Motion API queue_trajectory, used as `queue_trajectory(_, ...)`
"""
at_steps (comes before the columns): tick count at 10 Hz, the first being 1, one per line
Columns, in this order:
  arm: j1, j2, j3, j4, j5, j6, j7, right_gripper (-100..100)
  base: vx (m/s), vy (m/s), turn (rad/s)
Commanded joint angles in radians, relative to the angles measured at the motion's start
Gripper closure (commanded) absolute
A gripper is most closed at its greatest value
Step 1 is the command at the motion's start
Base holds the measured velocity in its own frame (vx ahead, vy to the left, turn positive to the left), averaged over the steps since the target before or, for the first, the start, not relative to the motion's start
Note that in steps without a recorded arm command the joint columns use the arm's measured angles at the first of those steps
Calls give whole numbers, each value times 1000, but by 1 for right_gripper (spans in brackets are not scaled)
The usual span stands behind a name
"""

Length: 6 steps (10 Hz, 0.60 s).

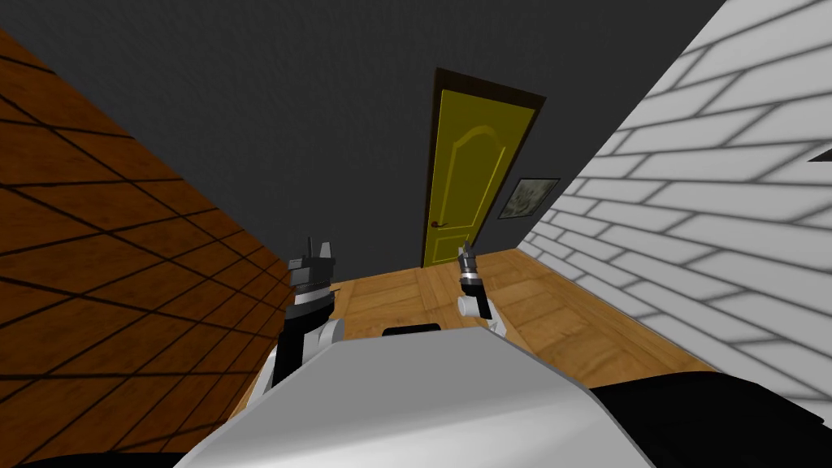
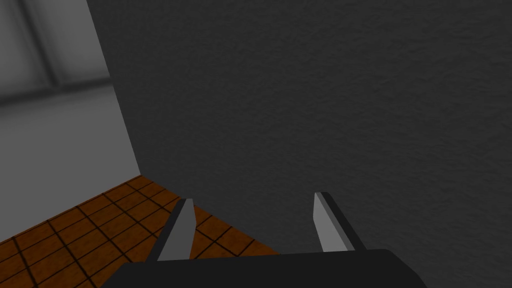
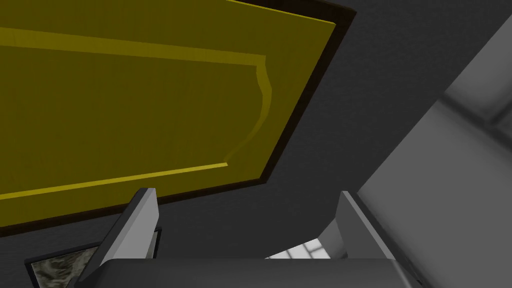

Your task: Pull the door open

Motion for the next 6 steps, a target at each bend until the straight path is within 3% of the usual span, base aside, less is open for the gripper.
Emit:
queue_trajectory(1, -25, -12, 1, 50, -2, -9, -10, -100, 80, -56, 31)
queue_trajectory(2, -25, -12, 1, 60, -2, -9, -10, -100, 56, -41, 18)
queue_trajectory(5, -75, -31, 6, 155, -5, -28, -28, -100, 79, -33, 34)
queue_trajectory(6, -75, -31, 6, 167, -5, -28, -28, -100, 57, -27, 17)
